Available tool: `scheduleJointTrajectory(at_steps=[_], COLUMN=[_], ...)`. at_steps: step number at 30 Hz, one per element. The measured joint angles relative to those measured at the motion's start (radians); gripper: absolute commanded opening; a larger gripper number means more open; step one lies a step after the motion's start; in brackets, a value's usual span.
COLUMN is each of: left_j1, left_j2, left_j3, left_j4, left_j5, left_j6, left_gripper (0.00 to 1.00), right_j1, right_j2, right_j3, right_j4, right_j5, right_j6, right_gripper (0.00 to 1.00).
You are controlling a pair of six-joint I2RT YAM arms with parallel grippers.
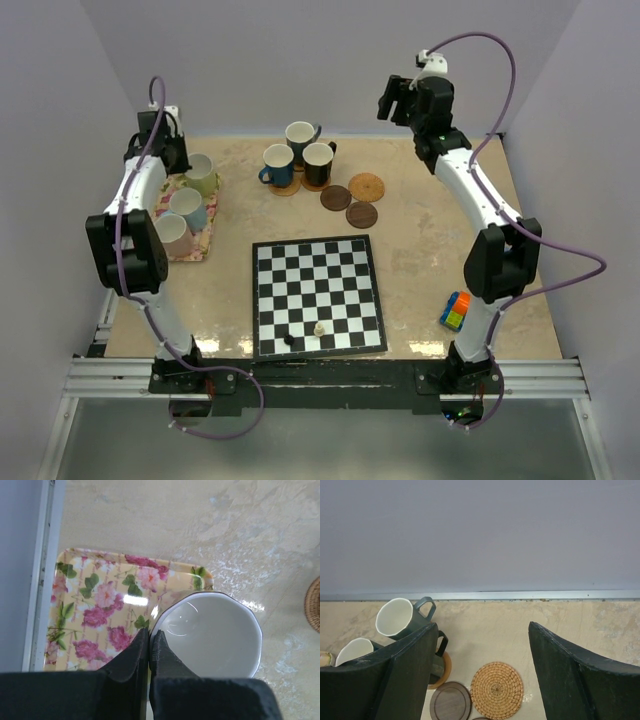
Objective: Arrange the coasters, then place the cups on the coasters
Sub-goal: Pick up the cup from the tray.
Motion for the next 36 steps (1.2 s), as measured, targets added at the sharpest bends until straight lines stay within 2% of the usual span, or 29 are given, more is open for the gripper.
scheduleJointTrajectory(at_steps=[9, 16, 20, 27, 30, 36], left_j1=[0.000, -0.023, -0.093, -0.251, -0.311, -0.421], left_j2=[-0.106, -0.209, -0.309, -0.452, -0.450, -0.377], left_j3=[0.021, 0.019, -0.024, -0.153, -0.182, -0.183], left_j4=[0.051, 0.018, -0.023, -0.130, -0.161, -0.153], left_j5=[0.045, 0.105, 0.123, 0.258, 0.316, 0.337], left_j6=[-0.001, 0.016, 0.047, 0.093, 0.094, 0.083], left_gripper=[0.00, 0.00, 0.00, 0.00, 0.00, 0.00], right_j1=[0.000, 0.000, 0.001, 0.043, 0.115, 0.287], right_j2=[-0.008, -0.026, -0.054, -0.116, -0.115, -0.113], right_j3=[-0.002, -0.013, -0.016, -0.018, 0.011, 0.006], right_j4=[-0.005, -0.015, -0.027, -0.032, -0.094, -0.196], right_j5=[0.000, -0.011, -0.049, -0.216, -0.264, -0.351], right_j6=[0.002, -0.016, -0.046, -0.141, -0.225, -0.327], right_gripper=[0.77, 0.76, 0.76, 0.77, 0.77, 0.77])
